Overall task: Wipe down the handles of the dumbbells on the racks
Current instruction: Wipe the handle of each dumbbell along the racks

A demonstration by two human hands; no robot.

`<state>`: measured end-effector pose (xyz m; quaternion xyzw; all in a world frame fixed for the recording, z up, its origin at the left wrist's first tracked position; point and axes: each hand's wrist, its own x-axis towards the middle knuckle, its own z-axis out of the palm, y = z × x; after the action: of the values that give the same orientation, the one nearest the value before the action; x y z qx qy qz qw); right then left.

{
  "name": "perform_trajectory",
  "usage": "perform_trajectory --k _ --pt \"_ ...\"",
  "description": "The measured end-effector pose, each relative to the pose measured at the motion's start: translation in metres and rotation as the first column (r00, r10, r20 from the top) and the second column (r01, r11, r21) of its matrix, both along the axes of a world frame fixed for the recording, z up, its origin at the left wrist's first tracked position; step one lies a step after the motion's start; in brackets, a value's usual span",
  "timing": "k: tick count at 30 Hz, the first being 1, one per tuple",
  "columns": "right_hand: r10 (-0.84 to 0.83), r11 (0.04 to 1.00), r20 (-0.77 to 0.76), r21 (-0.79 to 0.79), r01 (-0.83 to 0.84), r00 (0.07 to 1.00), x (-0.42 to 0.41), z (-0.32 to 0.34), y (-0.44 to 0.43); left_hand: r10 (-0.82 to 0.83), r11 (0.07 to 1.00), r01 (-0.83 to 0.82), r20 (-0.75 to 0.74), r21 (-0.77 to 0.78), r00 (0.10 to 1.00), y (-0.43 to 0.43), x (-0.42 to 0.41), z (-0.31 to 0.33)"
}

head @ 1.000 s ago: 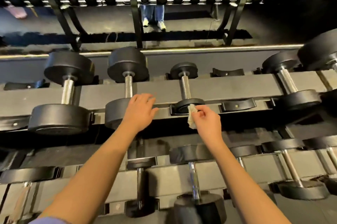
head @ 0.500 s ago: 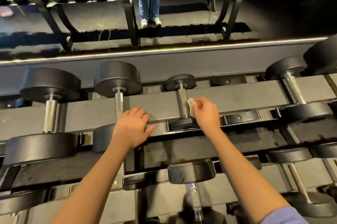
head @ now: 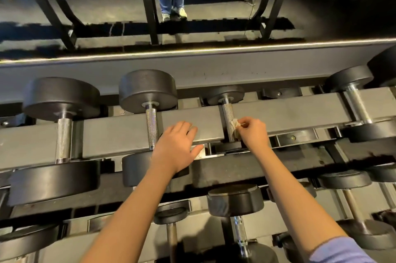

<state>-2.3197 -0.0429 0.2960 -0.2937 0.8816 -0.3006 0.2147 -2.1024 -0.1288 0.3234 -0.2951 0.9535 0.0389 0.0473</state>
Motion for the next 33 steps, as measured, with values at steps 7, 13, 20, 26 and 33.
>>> perform_trajectory --k 7,13,20,26,33 --pt "0.016 0.999 -0.02 -0.04 -0.017 1.0 -0.009 0.009 -0.023 -0.014 1.0 0.014 0.01 0.001 1.0 0.002 0.0 0.002" --pt "0.078 0.983 0.033 0.163 -0.083 0.996 -0.01 0.011 -0.009 -0.002 1.0 0.0 0.07 0.031 0.998 0.003 -0.002 0.009" --pt "0.023 0.997 0.038 0.066 -0.026 0.999 -0.007 0.008 -0.017 0.014 0.999 -0.019 0.1 0.05 0.995 0.003 -0.003 0.012" --pt "0.007 0.997 -0.051 -0.075 -0.01 0.999 -0.009 0.011 -0.041 0.039 0.997 -0.046 0.114 0.056 0.993 0.005 -0.003 0.015" --pt "0.251 0.967 -0.108 0.078 -0.243 0.962 -0.009 0.007 -0.014 0.063 0.996 -0.069 0.112 0.058 0.992 0.006 -0.003 0.016"
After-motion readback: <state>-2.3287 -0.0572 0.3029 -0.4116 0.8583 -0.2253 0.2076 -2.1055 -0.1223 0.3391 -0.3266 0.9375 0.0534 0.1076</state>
